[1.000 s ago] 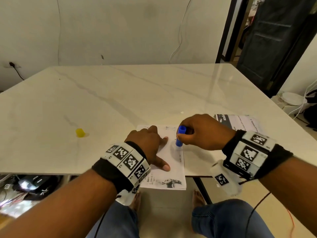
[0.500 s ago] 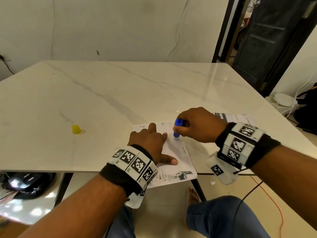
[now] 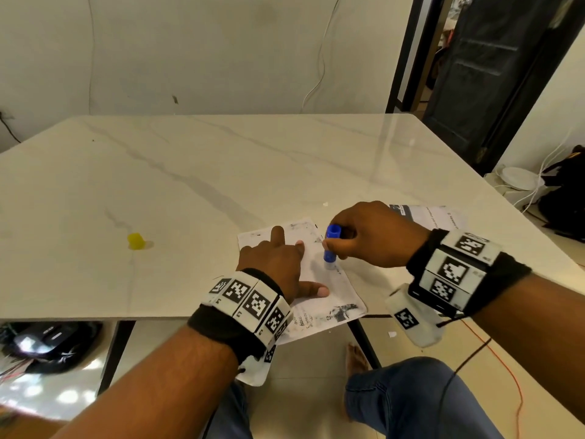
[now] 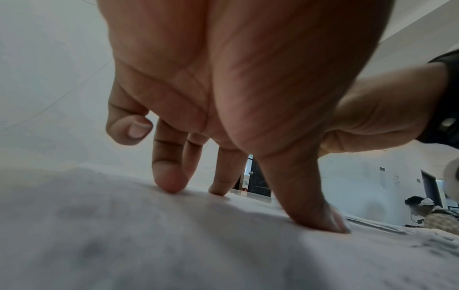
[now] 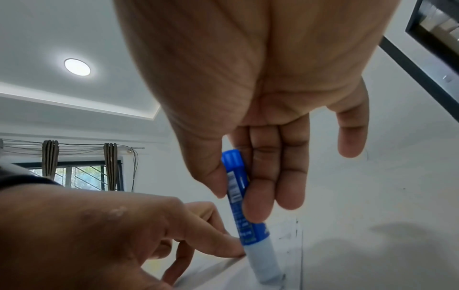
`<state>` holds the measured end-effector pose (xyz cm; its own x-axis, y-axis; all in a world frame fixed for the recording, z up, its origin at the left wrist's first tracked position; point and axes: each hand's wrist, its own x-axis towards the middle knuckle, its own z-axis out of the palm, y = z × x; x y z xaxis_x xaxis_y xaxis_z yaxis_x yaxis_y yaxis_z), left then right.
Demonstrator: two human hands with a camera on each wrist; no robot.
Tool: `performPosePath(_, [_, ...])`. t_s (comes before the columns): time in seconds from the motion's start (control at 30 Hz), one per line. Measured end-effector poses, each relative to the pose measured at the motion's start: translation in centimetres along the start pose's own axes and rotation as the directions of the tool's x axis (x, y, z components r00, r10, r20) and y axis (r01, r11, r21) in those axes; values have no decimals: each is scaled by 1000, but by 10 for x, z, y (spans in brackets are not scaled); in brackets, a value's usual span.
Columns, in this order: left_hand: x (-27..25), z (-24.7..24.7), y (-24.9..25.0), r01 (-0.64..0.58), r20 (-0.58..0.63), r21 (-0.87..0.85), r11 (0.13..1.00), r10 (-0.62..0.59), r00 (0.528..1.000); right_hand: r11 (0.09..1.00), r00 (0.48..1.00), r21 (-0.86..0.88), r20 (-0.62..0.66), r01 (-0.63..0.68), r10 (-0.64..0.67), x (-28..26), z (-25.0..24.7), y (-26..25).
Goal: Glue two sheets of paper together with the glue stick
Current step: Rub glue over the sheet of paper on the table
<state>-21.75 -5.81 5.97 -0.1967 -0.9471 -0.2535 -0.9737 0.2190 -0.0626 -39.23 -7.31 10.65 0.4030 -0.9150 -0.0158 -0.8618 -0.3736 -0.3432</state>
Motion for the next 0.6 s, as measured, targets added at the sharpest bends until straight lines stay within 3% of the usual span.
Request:
performPosePath(0.27, [0, -1, 2, 21, 10, -11, 1000, -21, 1000, 998, 999, -49, 3, 39, -39, -36, 6, 4])
performPosePath(0.47, [0, -1, 6, 28, 3, -6, 1000, -28, 1000, 1000, 997, -25, 79, 17, -15, -58, 1, 4])
performPosePath(0.6, [-2, -3, 8, 38, 0, -5, 999, -38, 999, 997, 999, 80, -32, -11, 14, -38, -5, 6])
